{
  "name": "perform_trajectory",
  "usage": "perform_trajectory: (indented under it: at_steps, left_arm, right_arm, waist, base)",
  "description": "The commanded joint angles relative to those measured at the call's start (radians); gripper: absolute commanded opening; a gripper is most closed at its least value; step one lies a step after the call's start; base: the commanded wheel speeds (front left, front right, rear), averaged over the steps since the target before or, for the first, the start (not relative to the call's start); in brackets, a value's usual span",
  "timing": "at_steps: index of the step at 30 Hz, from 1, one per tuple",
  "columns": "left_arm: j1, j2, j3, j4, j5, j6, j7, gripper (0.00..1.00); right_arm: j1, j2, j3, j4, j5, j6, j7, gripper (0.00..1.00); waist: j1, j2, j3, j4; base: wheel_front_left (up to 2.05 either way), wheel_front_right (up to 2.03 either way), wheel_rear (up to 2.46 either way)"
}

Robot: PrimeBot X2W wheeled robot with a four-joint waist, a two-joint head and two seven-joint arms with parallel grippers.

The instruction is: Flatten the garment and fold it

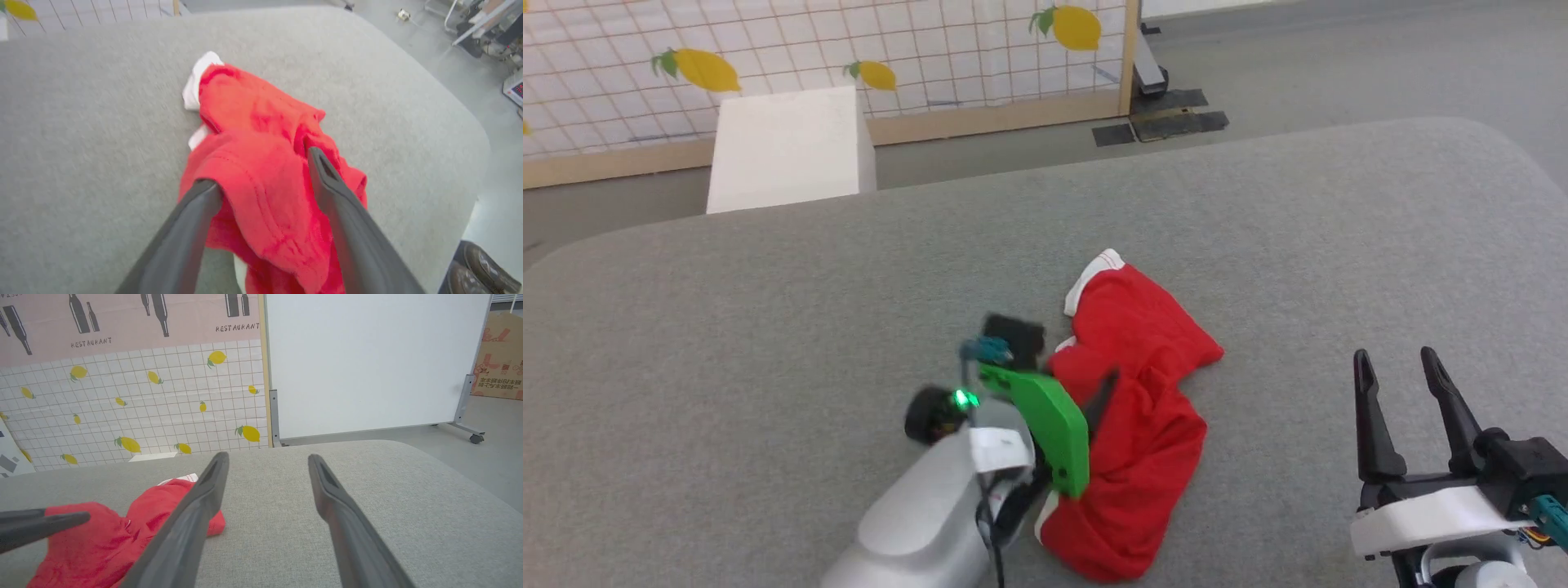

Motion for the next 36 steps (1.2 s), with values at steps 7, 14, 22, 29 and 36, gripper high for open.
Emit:
perform_trajectory:
  at_steps: [7, 14, 22, 29, 36]
  left_arm:
    - [-0.009, 0.072, 0.130, -0.119, 0.046, 0.039, -0.345, 1.00]
    - [0.128, 0.135, 0.311, -0.299, 0.122, 0.045, -0.372, 1.00]
    - [0.318, 0.122, 0.460, -0.390, 0.245, 0.015, -0.372, 1.00]
    - [0.424, 0.083, 0.530, -0.427, 0.332, -0.007, -0.372, 1.00]
    - [0.469, 0.042, 0.592, -0.459, 0.369, -0.028, -0.372, 1.00]
  right_arm:
    - [0.007, 0.001, -0.005, -0.018, -0.009, -0.002, -0.003, 1.00]
    - [0.012, 0.001, -0.011, -0.035, -0.020, -0.002, 0.007, 1.00]
    - [0.017, 0.001, -0.004, -0.051, -0.032, -0.002, 0.028, 1.00]
    - [0.020, 0.001, 0.006, -0.048, -0.031, -0.002, 0.042, 1.00]
    - [0.021, 0.001, 0.011, -0.047, -0.029, -0.002, 0.046, 1.00]
  waist:
    - [0.0000, 0.0000, -0.032, 0.084]
    - [0.0000, 0.0000, -0.044, 0.152]
    - [0.0000, 0.0000, -0.042, 0.207]
    - [0.0000, 0.0000, -0.035, 0.226]
    - [0.0000, 0.0000, -0.032, 0.224]
  base:
    - [0.00, 0.00, 0.00]
    - [0.00, 0.00, 0.00]
    - [0.00, 0.00, 0.00]
    - [0.00, 0.00, 0.00]
    - [0.00, 0.00, 0.00]
